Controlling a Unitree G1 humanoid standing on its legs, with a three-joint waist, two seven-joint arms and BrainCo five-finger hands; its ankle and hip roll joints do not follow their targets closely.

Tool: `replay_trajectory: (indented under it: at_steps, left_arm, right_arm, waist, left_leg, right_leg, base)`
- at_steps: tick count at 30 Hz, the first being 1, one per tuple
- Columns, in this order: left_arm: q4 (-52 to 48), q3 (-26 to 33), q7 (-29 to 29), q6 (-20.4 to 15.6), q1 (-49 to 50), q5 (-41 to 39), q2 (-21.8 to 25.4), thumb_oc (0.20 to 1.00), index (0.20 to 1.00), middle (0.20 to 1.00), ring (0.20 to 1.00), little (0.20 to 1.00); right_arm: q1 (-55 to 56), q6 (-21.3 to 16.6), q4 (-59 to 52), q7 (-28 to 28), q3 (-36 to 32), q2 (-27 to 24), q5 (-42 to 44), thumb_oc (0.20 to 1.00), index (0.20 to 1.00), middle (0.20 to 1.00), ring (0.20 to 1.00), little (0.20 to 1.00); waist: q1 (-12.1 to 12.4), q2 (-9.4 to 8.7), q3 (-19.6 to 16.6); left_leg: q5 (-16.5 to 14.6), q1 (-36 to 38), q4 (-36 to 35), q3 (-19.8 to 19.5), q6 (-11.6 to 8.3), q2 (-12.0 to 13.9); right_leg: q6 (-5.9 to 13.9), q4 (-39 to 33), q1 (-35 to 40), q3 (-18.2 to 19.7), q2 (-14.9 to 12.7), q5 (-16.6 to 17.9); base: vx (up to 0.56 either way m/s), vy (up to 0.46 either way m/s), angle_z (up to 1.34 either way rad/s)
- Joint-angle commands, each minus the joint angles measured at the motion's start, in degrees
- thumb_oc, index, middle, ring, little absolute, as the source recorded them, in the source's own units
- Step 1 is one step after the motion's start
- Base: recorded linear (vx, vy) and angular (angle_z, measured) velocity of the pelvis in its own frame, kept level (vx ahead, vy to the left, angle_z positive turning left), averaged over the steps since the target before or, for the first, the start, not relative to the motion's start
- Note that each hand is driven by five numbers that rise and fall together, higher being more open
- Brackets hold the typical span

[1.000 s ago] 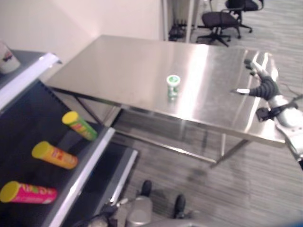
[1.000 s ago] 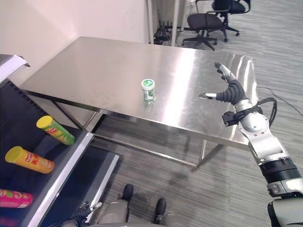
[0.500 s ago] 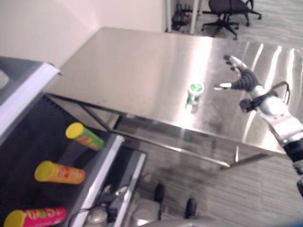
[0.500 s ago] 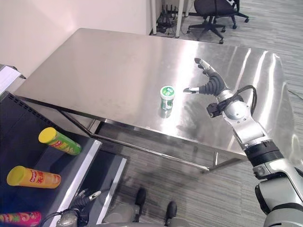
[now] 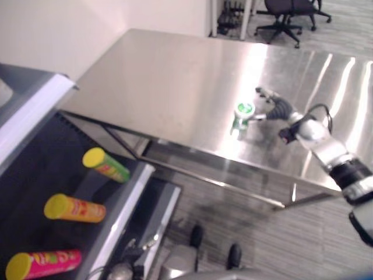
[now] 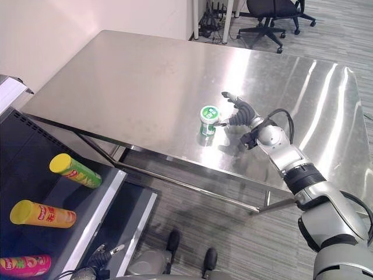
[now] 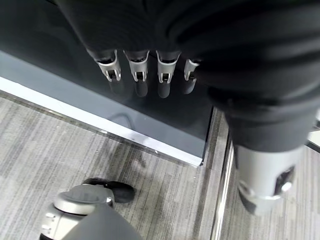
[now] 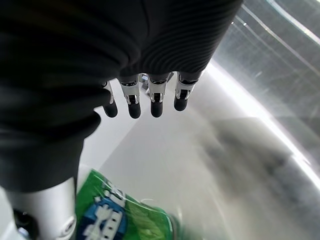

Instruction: Put the goods on the table back onto the shelves and tidy them up.

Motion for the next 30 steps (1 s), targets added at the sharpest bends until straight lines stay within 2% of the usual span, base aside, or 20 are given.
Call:
replay_trajectory:
  at_steps: [1, 7, 14, 24, 30]
  left_arm:
    - [2.1, -3.8, 1.0, -1.0, -1.9, -1.1, 2.6, 1.000, 1.000, 1.000, 1.000, 1.000]
    - [1.7, -4.6, 1.3, -0.9, -2.5, -1.8, 2.5, 1.000, 1.000, 1.000, 1.000, 1.000]
    - [2.3, -5.3, 1.4, -0.9, -3.6, -2.2, 2.5, 1.000, 1.000, 1.000, 1.000, 1.000]
    - [2.9, -5.3, 1.4, -0.6, -4.0, -2.1, 2.6, 1.000, 1.000, 1.000, 1.000, 1.000]
    - [3.2, -4.6, 1.4, -0.6, -4.2, -1.9, 2.6, 1.000, 1.000, 1.000, 1.000, 1.000]
  right_arm:
    - [-7.4, -1.5, 2.3, -0.4, 3.5, 0.8, -1.7, 1.000, 1.000, 1.000, 1.000, 1.000]
    - [-8.3, -1.2, 5.1, -1.5, 3.6, 3.0, -3.7, 1.000, 1.000, 1.000, 1.000, 1.000]
    - [-9.4, -1.2, 5.4, -0.6, 4.2, 4.4, -2.0, 1.000, 1.000, 1.000, 1.000, 1.000]
    - [-9.5, -1.5, 4.6, -0.5, 4.4, 4.1, -1.8, 1.000, 1.000, 1.000, 1.000, 1.000]
    - [-8.0, -1.9, 0.3, 0.1, 4.0, 2.6, -0.7, 1.000, 1.000, 1.000, 1.000, 1.000]
  waist:
    - [2.1, -2.79, -1.2]
    - [2.5, -2.93, -0.8]
    - [3.3, -3.57, -0.3]
    - [3.7, -4.00, -0.4]
    - [2.9, -4.05, -0.5]
  left_leg:
    - [-7.5, -3.3, 7.5, 0.9, -2.77, 2.9]
    - [-7.4, -3.6, 7.7, 0.6, -2.70, 2.9]
    - [-7.4, -4.2, 7.8, -0.2, -2.75, 2.9]
    - [-7.5, -3.9, 7.6, -0.5, -2.78, 2.9]
    - [-7.6, -3.4, 7.6, -0.3, -2.84, 3.1]
  right_leg:
    - [9.17, 7.7, 1.3, 1.8, -7.9, -9.6]
    - [9.25, 7.9, 1.2, 1.4, -7.9, -9.5]
    - [9.31, 8.0, 1.0, 0.8, -7.9, -9.5]
    - [9.51, 8.1, 1.5, 0.1, -8.2, -9.6]
    - [9.54, 8.2, 1.7, -0.1, -8.3, -9.6]
  base:
    - [0.00, 0.000, 0.00]
    - [0.00, -0.003, 0.06]
    - [0.00, -0.002, 0.04]
    - [0.00, 0.000, 0.00]
    - [0.00, 0.000, 0.00]
